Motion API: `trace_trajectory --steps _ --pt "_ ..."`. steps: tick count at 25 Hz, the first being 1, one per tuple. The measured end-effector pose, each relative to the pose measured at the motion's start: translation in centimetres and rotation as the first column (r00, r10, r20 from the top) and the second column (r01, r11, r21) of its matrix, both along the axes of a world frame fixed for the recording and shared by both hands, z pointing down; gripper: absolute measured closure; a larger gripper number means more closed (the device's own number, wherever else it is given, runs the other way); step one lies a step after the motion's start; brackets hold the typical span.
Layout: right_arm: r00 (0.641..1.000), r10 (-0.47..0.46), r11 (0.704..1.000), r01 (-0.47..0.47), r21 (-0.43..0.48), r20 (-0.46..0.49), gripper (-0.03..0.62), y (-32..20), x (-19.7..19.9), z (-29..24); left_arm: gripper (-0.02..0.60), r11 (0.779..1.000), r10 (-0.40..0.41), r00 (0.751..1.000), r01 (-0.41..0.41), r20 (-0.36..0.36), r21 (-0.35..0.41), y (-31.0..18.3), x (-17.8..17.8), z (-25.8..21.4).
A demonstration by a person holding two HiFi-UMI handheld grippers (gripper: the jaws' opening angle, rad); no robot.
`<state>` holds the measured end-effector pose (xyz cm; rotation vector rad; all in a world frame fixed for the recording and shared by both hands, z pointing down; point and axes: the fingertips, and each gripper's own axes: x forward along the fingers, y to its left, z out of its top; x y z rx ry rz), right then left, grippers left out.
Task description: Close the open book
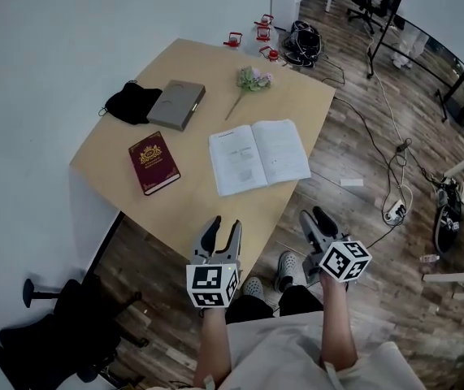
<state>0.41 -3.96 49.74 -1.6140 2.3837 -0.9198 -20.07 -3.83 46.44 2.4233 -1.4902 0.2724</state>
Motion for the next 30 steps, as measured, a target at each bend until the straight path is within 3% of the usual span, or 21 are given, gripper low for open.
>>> trace_trajectory --steps 9,15,30 --pt "0.997 -0.041 0.999 0.041 0.002 -0.071 0.376 -6.2 1.9 0.6 0.405 1.000 -0.011 1.000 0.011 0.028 0.008 -5.5 2.1 0.2" --pt "0.964 -0.110 0.992 0.120 0.027 -0.242 0.376 -11.3 3.2 0.7 0.405 0.999 -0.039 0.999 0.039 0.029 0.008 -10.4 3.3 0.5" --pt "0.974 -0.117 0.993 0.115 -0.019 -0.192 0.378 -22.7 8.8 3.2 0.405 1.000 -0.028 0.995 0.029 0.092 -0.011 -18.9 8.2 1.9"
